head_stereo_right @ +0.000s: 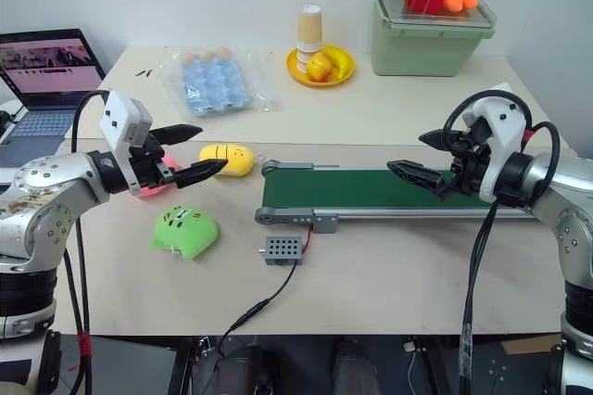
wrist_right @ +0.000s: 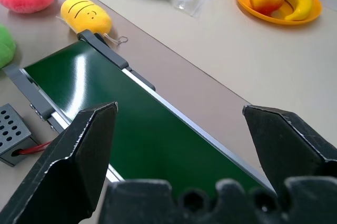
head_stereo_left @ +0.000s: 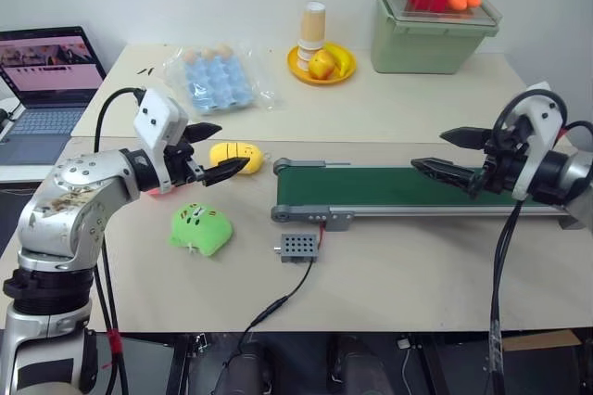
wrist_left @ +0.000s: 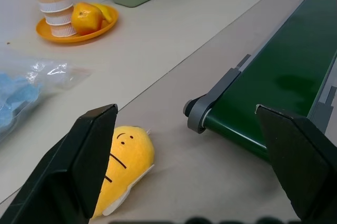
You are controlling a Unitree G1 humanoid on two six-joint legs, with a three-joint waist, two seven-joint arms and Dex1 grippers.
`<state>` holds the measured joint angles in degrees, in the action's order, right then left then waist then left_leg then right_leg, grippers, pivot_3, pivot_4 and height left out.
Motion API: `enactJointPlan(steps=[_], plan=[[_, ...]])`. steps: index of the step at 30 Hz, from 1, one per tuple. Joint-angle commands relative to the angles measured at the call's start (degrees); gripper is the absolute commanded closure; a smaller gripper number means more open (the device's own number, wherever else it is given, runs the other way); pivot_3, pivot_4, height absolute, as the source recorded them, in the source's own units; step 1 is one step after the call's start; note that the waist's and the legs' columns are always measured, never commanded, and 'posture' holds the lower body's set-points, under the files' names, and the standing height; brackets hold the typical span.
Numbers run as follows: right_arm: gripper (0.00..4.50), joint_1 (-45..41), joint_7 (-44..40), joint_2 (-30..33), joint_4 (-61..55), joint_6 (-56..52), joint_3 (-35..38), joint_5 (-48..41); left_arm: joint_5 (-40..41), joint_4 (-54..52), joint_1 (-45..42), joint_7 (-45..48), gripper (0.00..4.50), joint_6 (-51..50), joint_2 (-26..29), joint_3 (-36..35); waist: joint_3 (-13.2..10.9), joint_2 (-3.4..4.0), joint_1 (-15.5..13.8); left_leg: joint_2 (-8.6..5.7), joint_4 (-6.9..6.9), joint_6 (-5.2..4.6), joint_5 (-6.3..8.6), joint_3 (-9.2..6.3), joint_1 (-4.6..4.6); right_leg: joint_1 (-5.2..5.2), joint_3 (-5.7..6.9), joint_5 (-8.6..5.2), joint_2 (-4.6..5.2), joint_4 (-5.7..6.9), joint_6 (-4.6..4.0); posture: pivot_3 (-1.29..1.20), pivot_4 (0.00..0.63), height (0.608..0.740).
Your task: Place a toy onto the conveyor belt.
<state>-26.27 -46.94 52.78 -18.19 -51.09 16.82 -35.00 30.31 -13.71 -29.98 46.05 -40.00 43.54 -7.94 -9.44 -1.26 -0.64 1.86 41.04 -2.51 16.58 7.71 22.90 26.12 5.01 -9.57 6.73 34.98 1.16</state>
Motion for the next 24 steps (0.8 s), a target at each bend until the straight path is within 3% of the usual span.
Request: enactJointPlan(steps=[1, 12, 19, 24], plan=[[0.00, -1.8, 0.8, 1.5, -2.0, 0.1, 0.5, -0.2, -0.6, -0.7, -0.7, 1.4, 0.01, 1.2, 1.6, -0.1, 0.0, 0.00, 0.0, 0.00, 0.00, 0.00, 0.00, 0.00, 0.00, 0.00, 0.00, 0.00, 0.00, 0.00, 0.00, 0.00, 0.150, 0.734], [0.00, -5.9, -4.9, 3.0, -1.0, -1.0, -2.1, -4.6, -1.7, 1.6, -2.1, 3.5, 0.01, 1.9, 3.6, -0.7, 0.0, 0.00, 0.0, 0.00, 0.00, -0.01, 0.00, -0.01, 0.01, 0.01, 0.00, 0.00, 0.00, 0.00, 0.00, 0.00, 0.150, 0.734], [0.00, -13.0, -12.6, 3.4, 1.7, -4.3, -6.2, -10.7, -8.3, 7.9, -2.3, -5.0, 0.01, -0.8, 7.6, -3.1, 0.0, 0.00, 0.2, 0.02, 0.01, -0.05, 0.03, -0.17, -0.04, 0.01, -0.06, 0.00, -0.01, -0.02, 0.00, 0.00, 0.150, 0.734], [0.00, -16.7, -14.2, 2.7, 3.6, -3.4, -11.0, -8.9, -9.9, 9.9, -1.4, -10.1, 0.01, -4.4, 9.0, -6.7, 0.0, -0.01, 0.2, 0.05, 0.01, -0.09, 0.05, -0.24, 0.01, 0.02, -0.05, 0.00, -0.04, 0.00, 0.00, 0.00, 0.150, 0.734]])
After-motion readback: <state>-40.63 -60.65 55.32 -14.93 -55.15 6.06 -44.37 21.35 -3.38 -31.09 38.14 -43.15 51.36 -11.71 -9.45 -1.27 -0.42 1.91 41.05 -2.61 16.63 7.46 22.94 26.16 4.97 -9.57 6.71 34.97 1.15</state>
